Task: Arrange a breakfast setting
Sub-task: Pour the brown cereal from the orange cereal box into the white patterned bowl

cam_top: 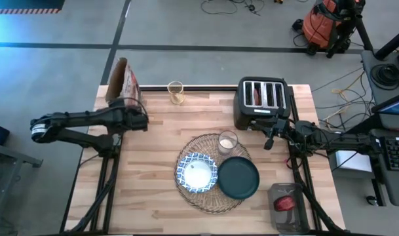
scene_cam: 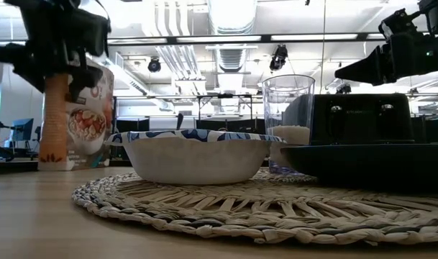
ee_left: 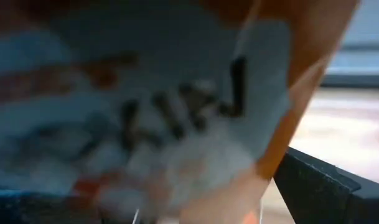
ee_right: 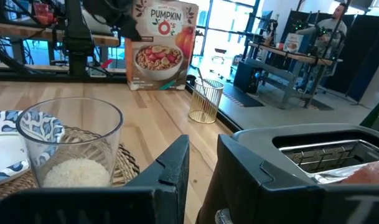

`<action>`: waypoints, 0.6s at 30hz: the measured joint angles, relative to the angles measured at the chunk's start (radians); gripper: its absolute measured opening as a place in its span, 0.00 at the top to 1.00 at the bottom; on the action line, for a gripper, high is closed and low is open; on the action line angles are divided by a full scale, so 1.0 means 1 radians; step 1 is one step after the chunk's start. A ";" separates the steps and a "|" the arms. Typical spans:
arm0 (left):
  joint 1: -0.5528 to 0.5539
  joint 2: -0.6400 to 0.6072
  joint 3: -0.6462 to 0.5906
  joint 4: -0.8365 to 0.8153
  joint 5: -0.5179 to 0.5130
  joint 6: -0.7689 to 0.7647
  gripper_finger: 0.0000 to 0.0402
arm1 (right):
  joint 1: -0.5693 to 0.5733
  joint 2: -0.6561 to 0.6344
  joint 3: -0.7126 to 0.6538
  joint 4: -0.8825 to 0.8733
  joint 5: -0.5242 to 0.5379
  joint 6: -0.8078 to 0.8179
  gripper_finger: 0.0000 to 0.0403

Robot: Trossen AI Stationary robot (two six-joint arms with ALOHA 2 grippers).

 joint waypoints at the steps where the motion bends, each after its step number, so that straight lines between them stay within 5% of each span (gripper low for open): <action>1: 0.000 -0.001 -0.024 0.035 -0.031 -0.004 0.24 | 0.000 0.000 0.000 0.000 0.000 0.000 0.82; 9: 0.000 -0.002 -0.178 0.255 -0.216 0.003 0.30 | 0.000 0.000 0.000 0.000 0.000 0.000 0.82; 18: -0.013 0.001 -0.176 0.333 -0.209 0.094 0.52 | 0.000 0.000 0.000 0.000 0.000 0.000 0.82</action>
